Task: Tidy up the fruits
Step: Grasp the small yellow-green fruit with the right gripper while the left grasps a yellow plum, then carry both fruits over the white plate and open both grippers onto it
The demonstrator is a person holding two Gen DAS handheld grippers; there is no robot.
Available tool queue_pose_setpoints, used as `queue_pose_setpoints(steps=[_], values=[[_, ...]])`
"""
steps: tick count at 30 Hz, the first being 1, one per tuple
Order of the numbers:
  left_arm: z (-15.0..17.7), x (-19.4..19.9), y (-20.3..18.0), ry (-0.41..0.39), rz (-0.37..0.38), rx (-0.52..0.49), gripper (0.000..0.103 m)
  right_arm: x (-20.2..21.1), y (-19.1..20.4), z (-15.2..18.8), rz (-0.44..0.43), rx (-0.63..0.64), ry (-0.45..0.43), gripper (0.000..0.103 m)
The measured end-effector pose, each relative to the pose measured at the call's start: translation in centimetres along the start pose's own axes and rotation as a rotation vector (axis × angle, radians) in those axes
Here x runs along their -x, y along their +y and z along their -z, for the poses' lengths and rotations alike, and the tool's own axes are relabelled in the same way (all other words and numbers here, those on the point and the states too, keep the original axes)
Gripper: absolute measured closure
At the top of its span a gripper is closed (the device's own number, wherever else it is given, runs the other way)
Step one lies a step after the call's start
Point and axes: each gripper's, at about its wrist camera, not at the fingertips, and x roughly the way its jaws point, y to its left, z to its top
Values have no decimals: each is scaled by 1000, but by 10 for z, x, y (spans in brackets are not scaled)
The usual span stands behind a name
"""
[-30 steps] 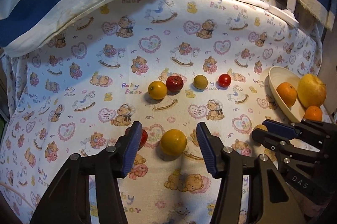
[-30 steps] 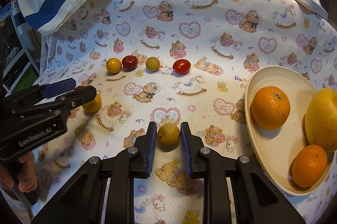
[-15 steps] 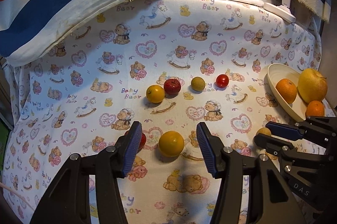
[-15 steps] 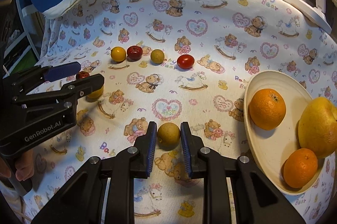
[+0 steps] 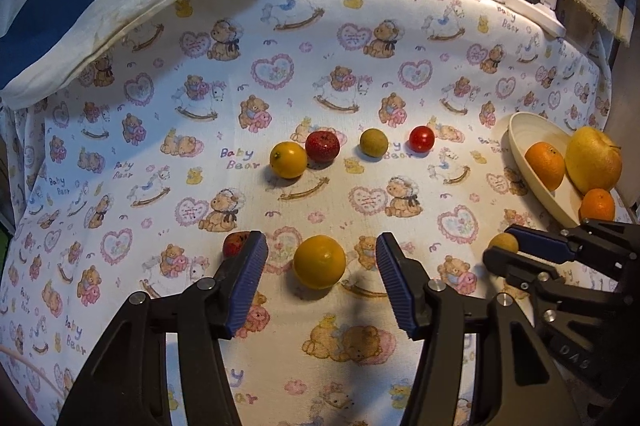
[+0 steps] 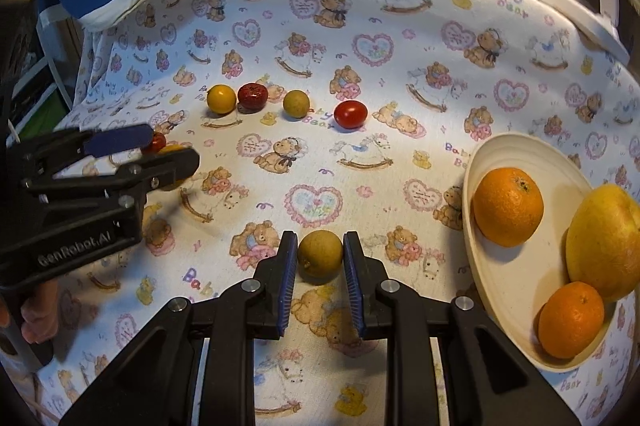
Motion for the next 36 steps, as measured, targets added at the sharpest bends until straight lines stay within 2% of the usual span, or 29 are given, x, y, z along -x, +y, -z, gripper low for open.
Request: queue_pose_setpoints(steps=[3,5,7,14,21,25,29,31,34,36], values=[[0,-2,-2,8,-1,-6,49,0,-3,0,-14,-12,5,79],[-1,-5,-2,19,1,-5,67,0,-2,0,-9,-9,4,79],[-1,-7,0,28,10,7,75,0,-1,0,-5,-8,4,79],[0,-3,1,24,39,27,76,1,-2,0,-12,-16,10,79],[-3,19,-4,-36,40,13,76,1,-3,0,-11,-22,12,79],[-7,33,-3,-81,22,8,76,8,-3,-2,23,-15,-14,79],[-12,52,-12,-151,8,-30,76,36,-10,-10,31,-53,-92,79],[-16,64,-19,-189,29,-44,76,58,-16,-13,41,-68,-143,79],[-19,87,-35,-293,42,-88,76,98,-33,-10,69,-67,-244,79],[-25,97,-50,-328,50,-126,76,118,-47,-6,90,-76,-289,79]])
